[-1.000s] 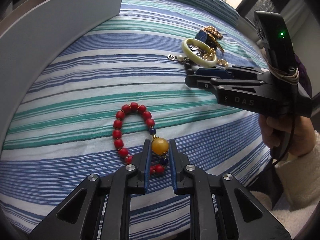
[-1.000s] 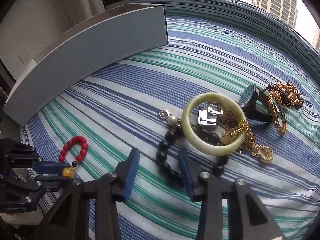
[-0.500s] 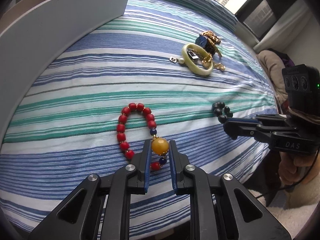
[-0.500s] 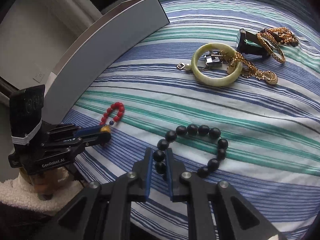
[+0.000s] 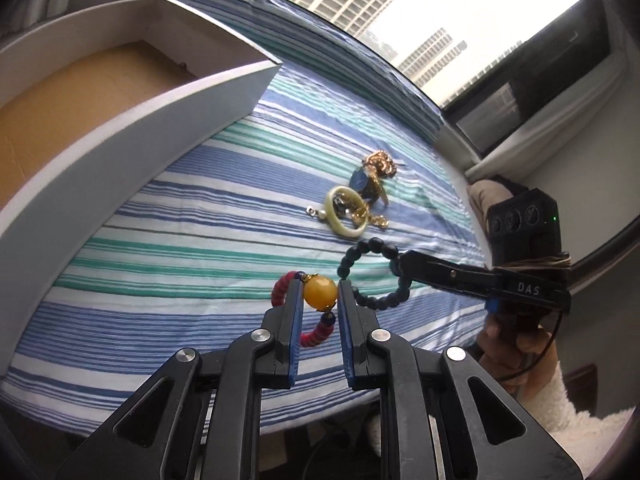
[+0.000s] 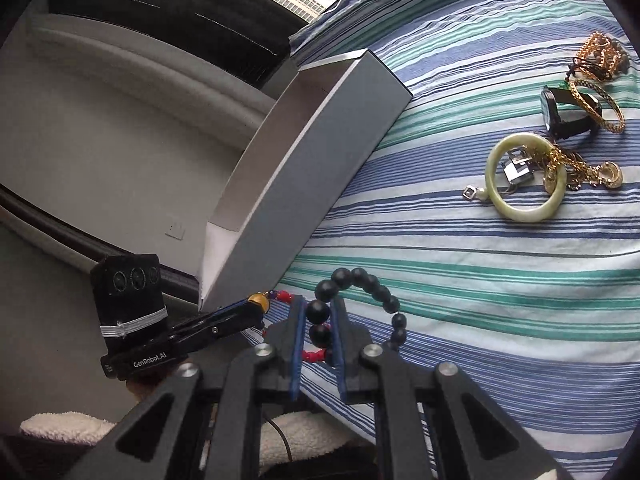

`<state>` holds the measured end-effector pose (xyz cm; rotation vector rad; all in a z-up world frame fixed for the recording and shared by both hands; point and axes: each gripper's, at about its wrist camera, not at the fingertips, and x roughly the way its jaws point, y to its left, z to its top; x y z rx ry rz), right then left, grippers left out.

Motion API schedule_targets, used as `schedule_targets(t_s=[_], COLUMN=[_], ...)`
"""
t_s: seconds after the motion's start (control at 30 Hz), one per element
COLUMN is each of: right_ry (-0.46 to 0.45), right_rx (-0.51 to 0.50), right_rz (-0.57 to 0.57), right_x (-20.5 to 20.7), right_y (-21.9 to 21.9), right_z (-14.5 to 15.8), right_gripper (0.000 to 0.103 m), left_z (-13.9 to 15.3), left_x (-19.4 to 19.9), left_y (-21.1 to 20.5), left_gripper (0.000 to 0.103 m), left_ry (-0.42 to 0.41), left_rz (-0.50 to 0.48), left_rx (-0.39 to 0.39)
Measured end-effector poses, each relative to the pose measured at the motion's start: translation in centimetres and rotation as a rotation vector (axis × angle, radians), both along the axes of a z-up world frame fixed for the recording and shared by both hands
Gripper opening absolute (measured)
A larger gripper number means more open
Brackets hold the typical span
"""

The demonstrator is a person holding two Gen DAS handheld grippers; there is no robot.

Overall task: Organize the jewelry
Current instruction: 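Carry both bracelets into the white tray and open both tools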

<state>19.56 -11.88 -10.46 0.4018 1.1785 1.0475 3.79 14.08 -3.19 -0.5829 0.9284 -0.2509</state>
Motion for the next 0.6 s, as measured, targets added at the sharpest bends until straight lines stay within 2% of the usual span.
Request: schedule_targets(t_s=[0.07, 0.13, 0.23, 0.33, 0.47, 0.6], right_ry=[-0.025, -0.070, -0.155, -0.240, -0.292, -0.295], right_rx=[0.021, 0.035, 0.057, 0.070, 0.033, -0.067], right_rz=[0.021, 0.046, 0.101, 0.150, 0.170, 0.207], right_x=[0.1, 0.4, 0.8, 1.6, 4.2, 6.3], right_y=[1.4, 3.4, 7.5, 12.3, 19.2, 26.2], right_z=[1.7, 3.8, 7.3, 10.2, 10.6, 7.9], right_gripper=[0.013, 0.013, 0.013, 0.013, 0.013, 0.013], left_z=[1.9, 4.2, 7.2, 8.4, 6.7, 2.8], left_x=[-0.8, -1.6, -2.8, -3.1, -2.2, -0.6], left_y=[1.3, 3.1, 6.5, 10.2, 14.3, 17.3], left_gripper=[0.015, 0.015, 0.015, 0.015, 0.015, 0.015], left_ry=[-0.022, -0.042, -0.062, -0.046, 0.027, 0.130], left_rz=[0.044, 0.107, 0.246, 0.404, 0.578, 0.635], left_rx=[0.015, 0.064, 0.179, 0.307, 0.464, 0.507])
